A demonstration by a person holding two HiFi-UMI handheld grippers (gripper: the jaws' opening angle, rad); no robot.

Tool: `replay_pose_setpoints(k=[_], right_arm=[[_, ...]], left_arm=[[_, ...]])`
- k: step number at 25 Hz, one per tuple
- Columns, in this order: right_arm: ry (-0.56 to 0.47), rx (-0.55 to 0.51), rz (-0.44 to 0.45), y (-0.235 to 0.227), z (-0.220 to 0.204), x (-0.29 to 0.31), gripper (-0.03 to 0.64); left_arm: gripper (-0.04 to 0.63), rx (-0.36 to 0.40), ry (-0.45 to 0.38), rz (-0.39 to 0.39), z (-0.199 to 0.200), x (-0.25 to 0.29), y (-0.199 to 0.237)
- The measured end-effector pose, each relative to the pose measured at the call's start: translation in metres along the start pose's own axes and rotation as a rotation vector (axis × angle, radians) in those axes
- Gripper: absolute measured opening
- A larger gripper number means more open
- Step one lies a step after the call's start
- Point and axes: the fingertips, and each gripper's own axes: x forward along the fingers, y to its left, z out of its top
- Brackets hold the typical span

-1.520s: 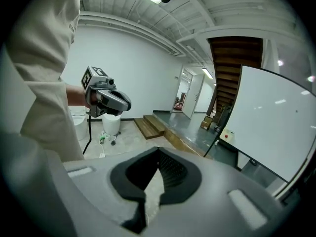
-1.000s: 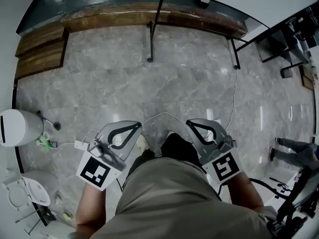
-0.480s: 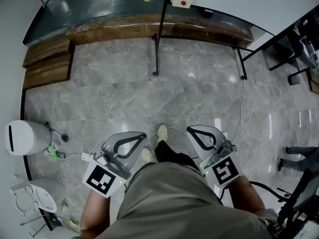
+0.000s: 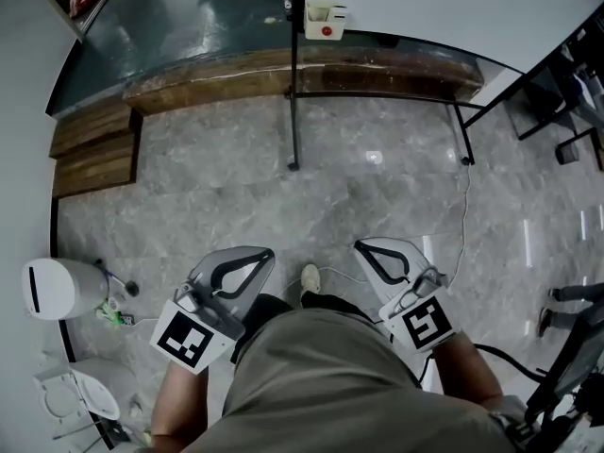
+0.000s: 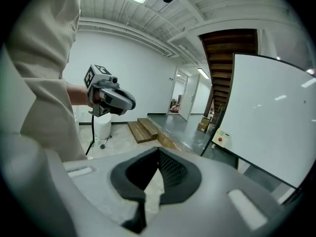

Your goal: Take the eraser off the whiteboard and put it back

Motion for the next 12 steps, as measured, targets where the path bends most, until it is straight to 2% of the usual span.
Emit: replay_pose_setpoints(k=[7, 12], right_arm=[[0.023, 0.03, -0.029, -0.044, -0.015, 0.009, 0.002], [0.039, 0.054, -0.047, -0.068, -0.016, 0.031, 0.002]], left_arm=[[0.006, 0.017, 0.001, -0.034, 0.01, 0.048, 0.02], [0.006, 0.015, -0.002, -0.077, 0.012, 0.074, 0.05]])
